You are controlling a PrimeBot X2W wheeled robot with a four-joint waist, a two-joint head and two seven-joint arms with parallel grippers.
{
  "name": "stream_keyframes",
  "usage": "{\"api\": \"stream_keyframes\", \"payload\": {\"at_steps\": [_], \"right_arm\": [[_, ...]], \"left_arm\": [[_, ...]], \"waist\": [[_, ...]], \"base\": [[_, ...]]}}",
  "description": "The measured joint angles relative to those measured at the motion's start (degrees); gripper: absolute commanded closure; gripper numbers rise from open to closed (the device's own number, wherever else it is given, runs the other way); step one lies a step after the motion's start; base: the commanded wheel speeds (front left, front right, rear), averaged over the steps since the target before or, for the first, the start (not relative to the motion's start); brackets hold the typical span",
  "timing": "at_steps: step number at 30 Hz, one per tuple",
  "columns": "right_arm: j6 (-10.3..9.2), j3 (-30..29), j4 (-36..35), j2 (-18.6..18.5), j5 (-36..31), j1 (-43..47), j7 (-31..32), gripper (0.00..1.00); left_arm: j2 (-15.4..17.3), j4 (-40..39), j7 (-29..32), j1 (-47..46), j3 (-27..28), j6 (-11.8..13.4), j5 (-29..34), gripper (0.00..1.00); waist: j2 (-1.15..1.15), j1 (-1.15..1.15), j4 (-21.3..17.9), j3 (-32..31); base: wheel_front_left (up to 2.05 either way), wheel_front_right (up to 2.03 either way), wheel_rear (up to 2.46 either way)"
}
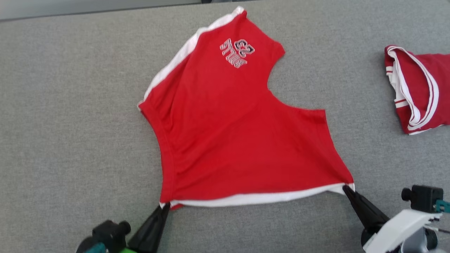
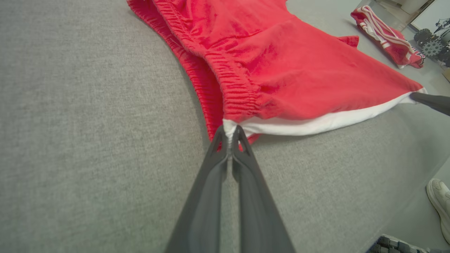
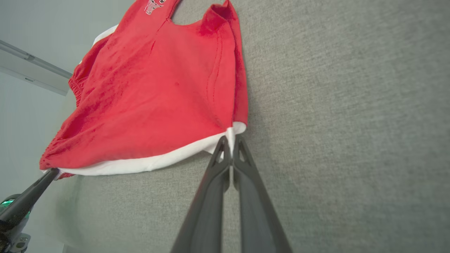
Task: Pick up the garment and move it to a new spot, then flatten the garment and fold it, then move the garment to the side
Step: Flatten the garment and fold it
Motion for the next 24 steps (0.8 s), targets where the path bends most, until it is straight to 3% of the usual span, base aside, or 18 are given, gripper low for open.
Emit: {"api": "stream_keyframes", "payload": {"at_steps": [5,11,16,24], "right_arm": [[0.0,-2.67,-5.58,-1.56,1.35,12.44,1.07,1.0],[0.0,-8.79,-12.94,0.02,2.43,21.63,2.1,1.0],[0.0,-10.36,-13.33,1.47,1.76,14.63,3.88,1.0],[0.0,-8.13,-4.93,2.05,-2.21,-8.94,9.33,1.0]], "left_arm": [[-1.1,-5.98,0.01,11.77,-1.13,4.17,0.0,1.0],[-2.04,-13.23,0.0,18.28,0.7,6.5,-1.74,1.0],[-1.89,-16.04,0.65,17.14,3.54,5.48,-4.61,1.0],[-3.83,-17.56,7.06,3.02,6.22,5.17,-5.99,1.0]], "waist": [[0.0,0.0,0.43,-5.66],[0.0,0.0,1.55,-10.12],[0.0,0.0,2.05,-8.81],[0.0,0.0,3.48,-2.39]], "base": [[0.0,0.0,0.0],[0.0,0.0,0.0],[0.0,0.0,0.0],[0.0,0.0,0.0]]}}
